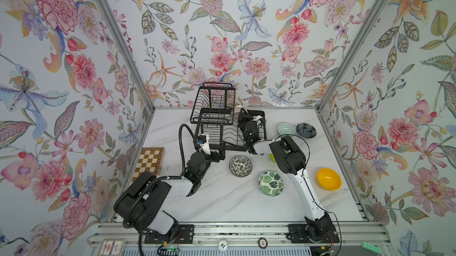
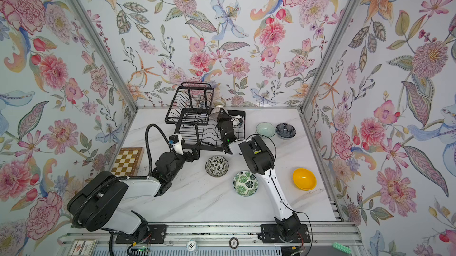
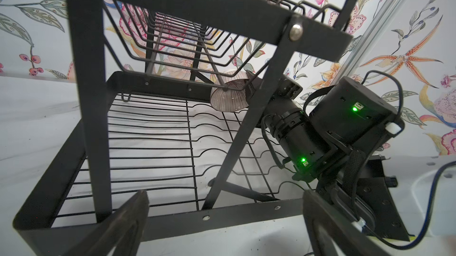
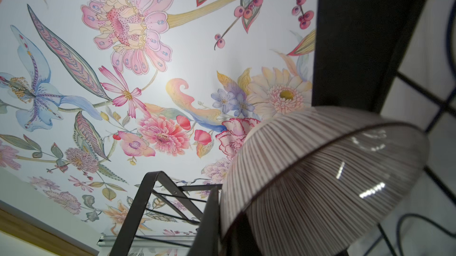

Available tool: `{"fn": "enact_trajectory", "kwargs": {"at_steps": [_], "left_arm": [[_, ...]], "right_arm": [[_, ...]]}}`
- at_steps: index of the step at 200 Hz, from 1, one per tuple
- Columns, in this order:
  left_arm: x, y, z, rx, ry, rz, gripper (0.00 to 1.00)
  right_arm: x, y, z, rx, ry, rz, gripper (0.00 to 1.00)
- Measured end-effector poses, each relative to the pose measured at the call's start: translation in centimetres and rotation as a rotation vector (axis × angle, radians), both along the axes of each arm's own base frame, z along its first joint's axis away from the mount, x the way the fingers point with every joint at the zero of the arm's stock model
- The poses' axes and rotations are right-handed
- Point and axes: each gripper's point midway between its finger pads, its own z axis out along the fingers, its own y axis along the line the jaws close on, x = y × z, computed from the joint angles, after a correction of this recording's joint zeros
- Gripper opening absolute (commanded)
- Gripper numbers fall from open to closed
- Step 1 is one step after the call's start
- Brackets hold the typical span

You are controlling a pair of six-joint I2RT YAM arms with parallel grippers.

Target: Load the bowls into the dish rack

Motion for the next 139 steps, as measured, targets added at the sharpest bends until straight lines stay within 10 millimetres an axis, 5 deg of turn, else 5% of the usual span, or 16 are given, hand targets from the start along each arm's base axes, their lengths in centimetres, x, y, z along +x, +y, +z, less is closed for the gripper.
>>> {"fn": "enact_trajectory", "kwargs": {"at_steps": [48,139], "left_arm": [[0.0,-0.1,0.0,-0.008,0.003,-0.007,0.99],[-0.3,-0.2,-0.1,-0.024,0.008,-0.017,0.99]], "right_arm": [[-0.8,-1.3,-0.6,0.015,0.026,-0.040,0.00],[-2.3,0.4,-0.2,0.095,0.057,-0.115,0.00]]}}
